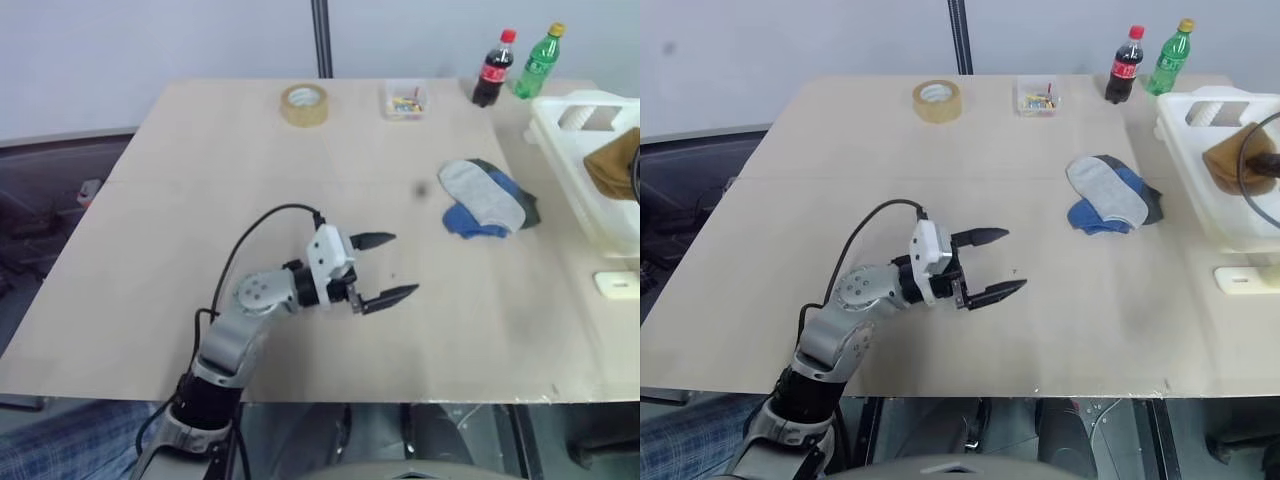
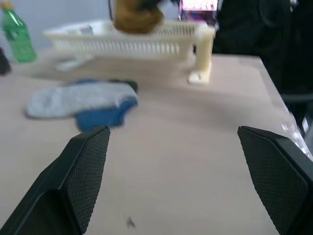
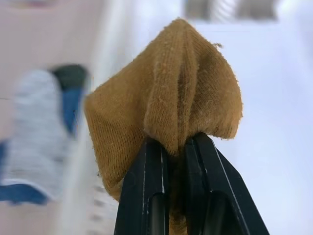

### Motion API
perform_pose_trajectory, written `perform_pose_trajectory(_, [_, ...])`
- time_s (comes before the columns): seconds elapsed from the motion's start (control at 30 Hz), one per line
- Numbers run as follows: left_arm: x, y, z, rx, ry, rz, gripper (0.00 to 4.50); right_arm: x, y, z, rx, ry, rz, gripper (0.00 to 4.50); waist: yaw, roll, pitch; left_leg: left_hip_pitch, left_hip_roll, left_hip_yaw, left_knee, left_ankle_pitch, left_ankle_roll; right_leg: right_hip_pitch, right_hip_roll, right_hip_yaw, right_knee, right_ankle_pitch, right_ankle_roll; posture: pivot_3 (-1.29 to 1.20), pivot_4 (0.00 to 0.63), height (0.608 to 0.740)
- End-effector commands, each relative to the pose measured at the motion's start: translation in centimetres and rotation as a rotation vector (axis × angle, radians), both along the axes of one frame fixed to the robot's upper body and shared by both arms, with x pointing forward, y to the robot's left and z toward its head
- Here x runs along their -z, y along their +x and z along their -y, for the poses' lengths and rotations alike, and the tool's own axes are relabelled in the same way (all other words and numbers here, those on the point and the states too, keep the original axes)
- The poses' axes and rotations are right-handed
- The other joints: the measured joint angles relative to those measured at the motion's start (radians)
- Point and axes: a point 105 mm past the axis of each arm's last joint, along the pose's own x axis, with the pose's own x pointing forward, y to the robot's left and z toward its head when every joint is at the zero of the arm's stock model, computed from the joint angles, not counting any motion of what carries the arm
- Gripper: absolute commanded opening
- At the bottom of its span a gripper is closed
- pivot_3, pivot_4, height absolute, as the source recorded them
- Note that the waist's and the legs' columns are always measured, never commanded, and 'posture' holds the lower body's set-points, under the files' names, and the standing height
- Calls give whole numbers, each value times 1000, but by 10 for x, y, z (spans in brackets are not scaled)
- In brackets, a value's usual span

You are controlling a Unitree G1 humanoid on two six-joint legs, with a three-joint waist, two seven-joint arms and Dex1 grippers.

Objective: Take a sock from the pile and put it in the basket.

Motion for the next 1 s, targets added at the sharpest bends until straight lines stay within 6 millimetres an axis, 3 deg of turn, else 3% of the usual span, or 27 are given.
perform_pose_trajectory(0.03, [-18,-3,0,8,-49,49,4500,-10,-2,10,40,-12,48,13,0,0,0,0,0,0,0,0,0,0,0,0,0,0,0,0,150,739])
perform_pose_trajectory(0.27, [-28,-3,2,20,-90,54,4500,3,-8,20,76,-15,17,13,-2,1,0,1,0,2,0,0,0,0,1,3,2,0,0,0,150,739])
perform_pose_trajectory(0.33, [-28,-3,3,24,-94,51,4500,1,-8,20,76,-30,25,981,-2,1,0,1,0,3,0,0,0,-1,2,3,2,0,0,0,150,739])
perform_pose_trajectory(0.5, [-26,-4,5,37,-90,47,4500,-2,-9,25,72,-102,30,2649,-1,1,0,1,0,3,0,0,0,-1,3,4,2,0,0,0,150,739])
perform_pose_trajectory(0.57, [-26,-4,5,40,-91,45,4500,-12,-6,25,71,-140,90,3761,-2,1,0,1,0,3,1,0,0,-1,4,4,2,0,0,0,150,739])
perform_pose_trajectory(0.6, [-26,-5,5,41,-91,45,4500,-17,-4,25,60,-163,119,4086,-2,1,0,1,0,3,1,0,0,-1,4,4,2,0,0,0,150,739])
perform_pose_trajectory(0.83, [-25,-5,5,42,-82,42,4500,-40,7,7,-54,-249,317,4086,-4,1,0,1,1,4,1,0,0,-1,5,5,3,0,0,0,150,739])
perform_pose_trajectory(0.93, [-25,-5,2,34,-84,38,4500,-59,14,-22,-197,-189,491,4086,-7,1,0,2,1,5,2,0,0,-1,5,7,4,0,0,0,150,739])
perform_pose_trajectory(1.0, [-24,-3,-2,10,-81,35,4500,-61,16,-48,-332,-147,571,4086,-8,1,0,3,2,6,2,0,0,-1,6,7,5,0,0,0,150,739])
